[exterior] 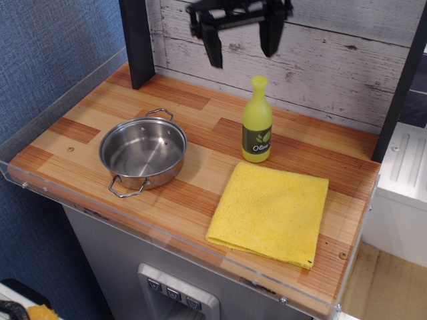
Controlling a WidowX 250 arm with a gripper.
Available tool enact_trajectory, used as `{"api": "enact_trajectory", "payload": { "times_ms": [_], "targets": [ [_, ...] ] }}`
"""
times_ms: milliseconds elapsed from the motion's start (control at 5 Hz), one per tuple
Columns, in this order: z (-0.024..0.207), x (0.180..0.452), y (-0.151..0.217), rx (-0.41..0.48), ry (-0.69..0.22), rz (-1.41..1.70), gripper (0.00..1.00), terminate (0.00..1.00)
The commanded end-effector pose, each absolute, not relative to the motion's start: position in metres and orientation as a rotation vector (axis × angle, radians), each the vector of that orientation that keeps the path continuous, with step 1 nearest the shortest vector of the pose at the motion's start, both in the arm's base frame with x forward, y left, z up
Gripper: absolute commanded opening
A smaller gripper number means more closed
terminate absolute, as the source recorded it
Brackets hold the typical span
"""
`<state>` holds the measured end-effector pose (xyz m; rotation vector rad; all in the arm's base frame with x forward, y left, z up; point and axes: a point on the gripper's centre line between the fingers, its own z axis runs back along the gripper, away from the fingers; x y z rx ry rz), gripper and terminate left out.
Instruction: PICK UP THE BOTTLE AND PUT NEAR YELLOW TOWEL
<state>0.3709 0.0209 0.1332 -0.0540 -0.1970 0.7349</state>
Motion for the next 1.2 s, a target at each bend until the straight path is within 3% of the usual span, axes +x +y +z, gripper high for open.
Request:
{"api": "enact_trajectory", "payload": {
  "times_ms": [0, 200, 1000],
  "targets": [
    [0.186, 0.354, 0.066, -0.031, -0.303, 0.896, 1.00, 0.00],
    [0.183, 0.343, 0.093, 0.012, -0.222, 0.900, 1.00, 0.00],
    [0.187, 0.293, 0.139, 0.055, -0.189, 0.738, 1.00, 0.00]
  ]
}}
